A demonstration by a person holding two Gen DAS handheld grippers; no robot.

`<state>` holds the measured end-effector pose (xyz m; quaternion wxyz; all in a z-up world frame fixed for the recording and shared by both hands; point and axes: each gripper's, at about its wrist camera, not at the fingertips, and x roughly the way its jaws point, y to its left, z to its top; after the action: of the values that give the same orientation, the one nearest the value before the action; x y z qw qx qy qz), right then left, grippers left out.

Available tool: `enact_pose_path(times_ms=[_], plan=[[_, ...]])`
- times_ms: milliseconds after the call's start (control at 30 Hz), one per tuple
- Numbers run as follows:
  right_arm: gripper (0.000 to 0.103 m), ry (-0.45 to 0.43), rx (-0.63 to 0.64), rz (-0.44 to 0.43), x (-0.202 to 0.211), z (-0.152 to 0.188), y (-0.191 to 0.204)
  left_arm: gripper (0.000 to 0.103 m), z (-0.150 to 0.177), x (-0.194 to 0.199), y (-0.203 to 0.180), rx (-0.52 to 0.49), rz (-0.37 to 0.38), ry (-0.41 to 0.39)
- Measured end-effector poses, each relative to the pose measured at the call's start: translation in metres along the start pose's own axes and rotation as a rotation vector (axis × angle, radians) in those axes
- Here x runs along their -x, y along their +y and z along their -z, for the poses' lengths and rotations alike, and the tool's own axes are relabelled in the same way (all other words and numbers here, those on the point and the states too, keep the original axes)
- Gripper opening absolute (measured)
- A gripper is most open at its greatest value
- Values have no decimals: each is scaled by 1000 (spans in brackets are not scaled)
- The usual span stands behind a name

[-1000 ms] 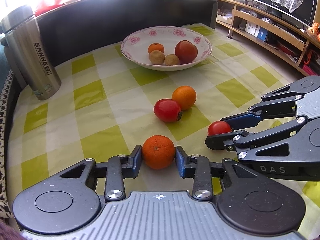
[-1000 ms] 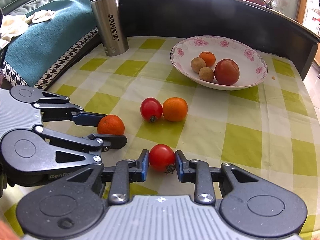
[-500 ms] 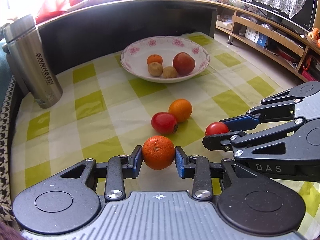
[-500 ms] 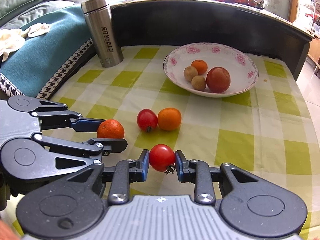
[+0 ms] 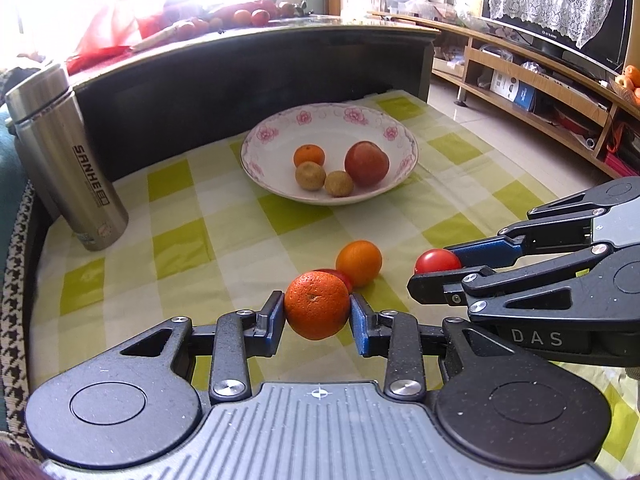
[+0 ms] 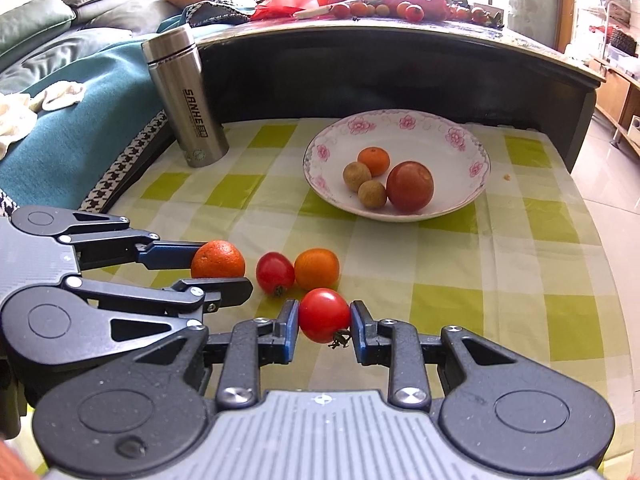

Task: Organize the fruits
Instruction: 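Hold the orange in the left tool while the right tool holds the cherry tomato, then carry both fruits over the plate while both tools open to drop them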

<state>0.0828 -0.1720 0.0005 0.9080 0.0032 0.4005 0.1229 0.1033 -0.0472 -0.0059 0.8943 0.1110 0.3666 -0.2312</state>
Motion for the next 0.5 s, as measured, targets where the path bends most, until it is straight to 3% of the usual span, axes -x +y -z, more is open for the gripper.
enact_pose_path(times_ms=[500], plan=[[33,-46,-25,27,6,-12,-6,41,-16,2,-1,-10,-15,-41]])
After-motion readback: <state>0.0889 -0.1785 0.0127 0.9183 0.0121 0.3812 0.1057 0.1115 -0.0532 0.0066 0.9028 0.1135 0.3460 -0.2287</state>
